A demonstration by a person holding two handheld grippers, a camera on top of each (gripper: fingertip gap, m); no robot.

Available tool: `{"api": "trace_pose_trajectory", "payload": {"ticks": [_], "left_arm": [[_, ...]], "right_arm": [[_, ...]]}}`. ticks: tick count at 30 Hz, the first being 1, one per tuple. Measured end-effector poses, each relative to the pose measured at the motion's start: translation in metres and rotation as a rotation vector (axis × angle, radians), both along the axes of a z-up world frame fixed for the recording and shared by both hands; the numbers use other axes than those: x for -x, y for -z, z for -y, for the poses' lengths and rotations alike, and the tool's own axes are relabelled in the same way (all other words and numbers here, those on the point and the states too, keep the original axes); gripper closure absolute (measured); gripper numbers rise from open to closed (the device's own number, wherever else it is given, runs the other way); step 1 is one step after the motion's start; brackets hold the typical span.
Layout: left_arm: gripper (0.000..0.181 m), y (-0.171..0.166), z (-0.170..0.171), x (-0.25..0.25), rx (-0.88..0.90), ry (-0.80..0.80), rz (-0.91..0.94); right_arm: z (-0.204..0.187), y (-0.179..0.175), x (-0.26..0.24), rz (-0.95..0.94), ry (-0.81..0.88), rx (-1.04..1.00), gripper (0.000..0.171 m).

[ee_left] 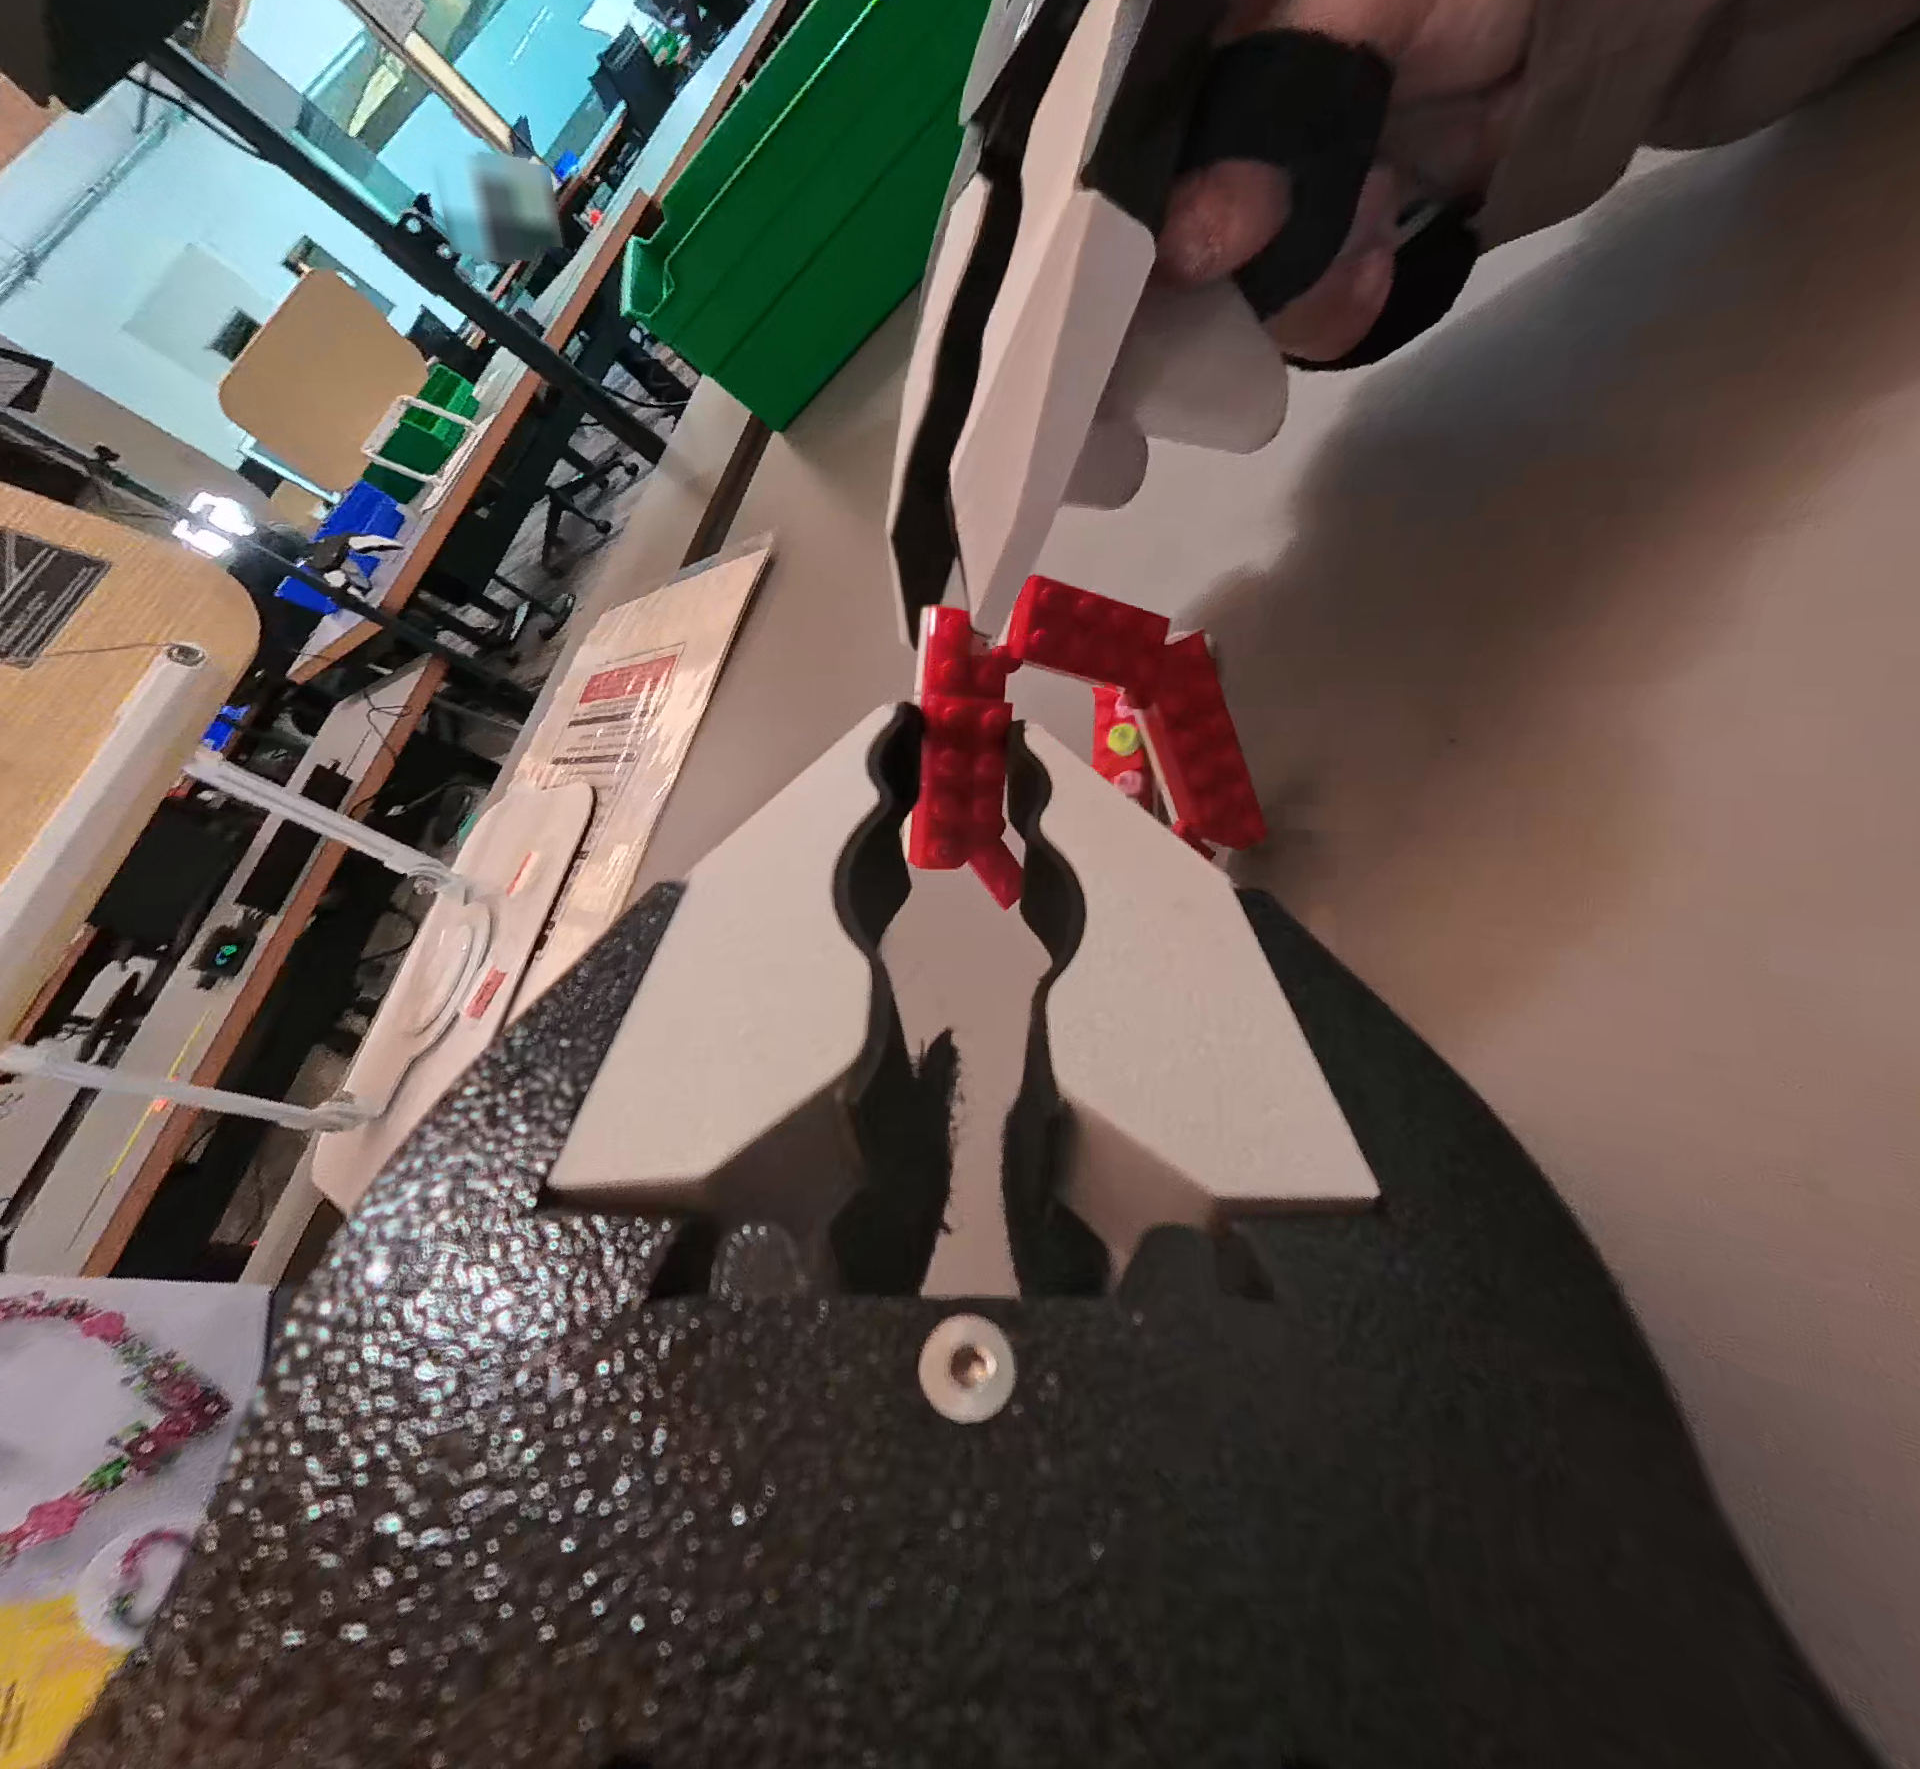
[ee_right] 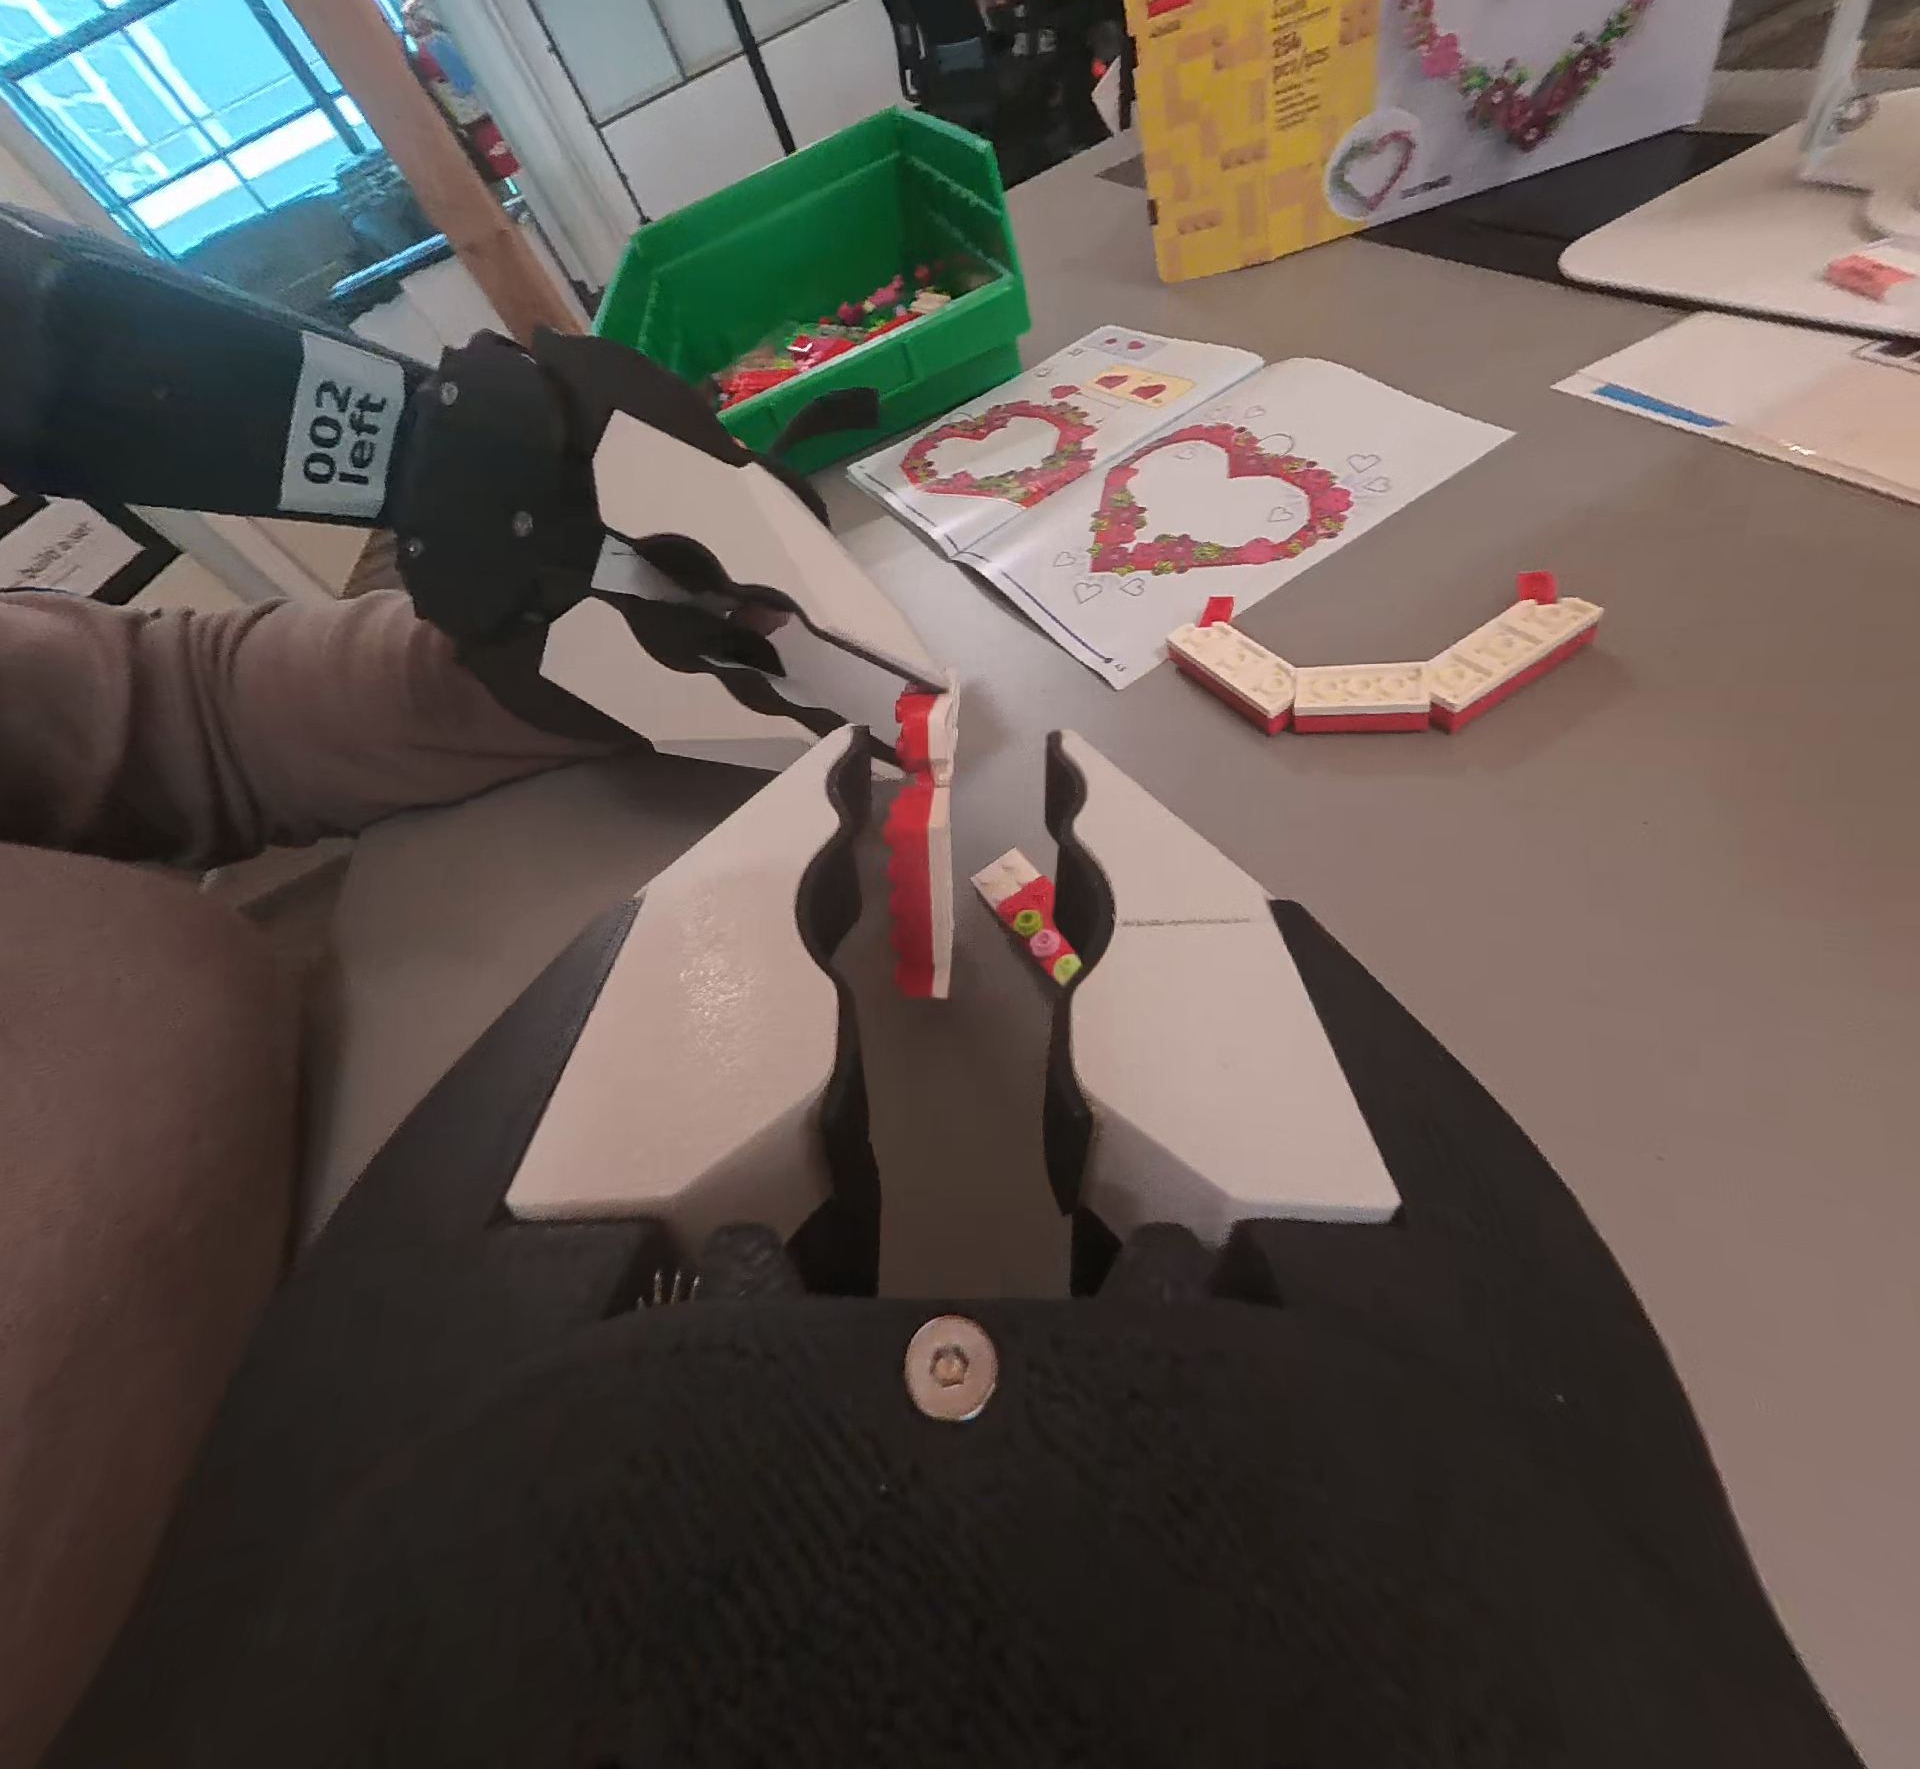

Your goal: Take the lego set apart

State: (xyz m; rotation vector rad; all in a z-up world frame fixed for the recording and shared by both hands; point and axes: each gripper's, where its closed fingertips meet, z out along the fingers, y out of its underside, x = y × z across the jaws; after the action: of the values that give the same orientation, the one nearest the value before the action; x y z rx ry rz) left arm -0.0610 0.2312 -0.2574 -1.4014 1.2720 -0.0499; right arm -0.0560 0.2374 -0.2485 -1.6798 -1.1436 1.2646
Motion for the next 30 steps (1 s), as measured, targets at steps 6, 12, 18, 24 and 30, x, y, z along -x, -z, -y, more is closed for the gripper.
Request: {"api": "trace_pose_trajectory", "payload": {"ticks": [6,12,18,24,30], "left_arm": [[0.167,0.001,0.005,-0.007,-0.018,0.025,-0.018],[0.154,-0.014,0.000,-0.005,-0.177,-0.061,-0.042],[0.163,-0.023,-0.005,-0.002,-0.467,-0.181,-0.261],[0.167,-0.027,-0.002,-0.002,-0.467,-0.172,-0.246],[0.167,-0.028,-0.004,0.001,-0.460,-0.185,-0.261]], "right_arm": [[0.008,0.002,0.004,-0.001,-0.034,0.012,0.158],[0.003,-0.014,0.005,-0.076,0.062,-0.012,0.164],[0.007,-0.026,0.006,-0.120,0.100,-0.034,0.165],[0.009,-0.027,0.007,-0.122,0.103,-0.048,0.165],[0.007,-0.025,0.008,-0.074,0.135,-0.175,0.164]]}}
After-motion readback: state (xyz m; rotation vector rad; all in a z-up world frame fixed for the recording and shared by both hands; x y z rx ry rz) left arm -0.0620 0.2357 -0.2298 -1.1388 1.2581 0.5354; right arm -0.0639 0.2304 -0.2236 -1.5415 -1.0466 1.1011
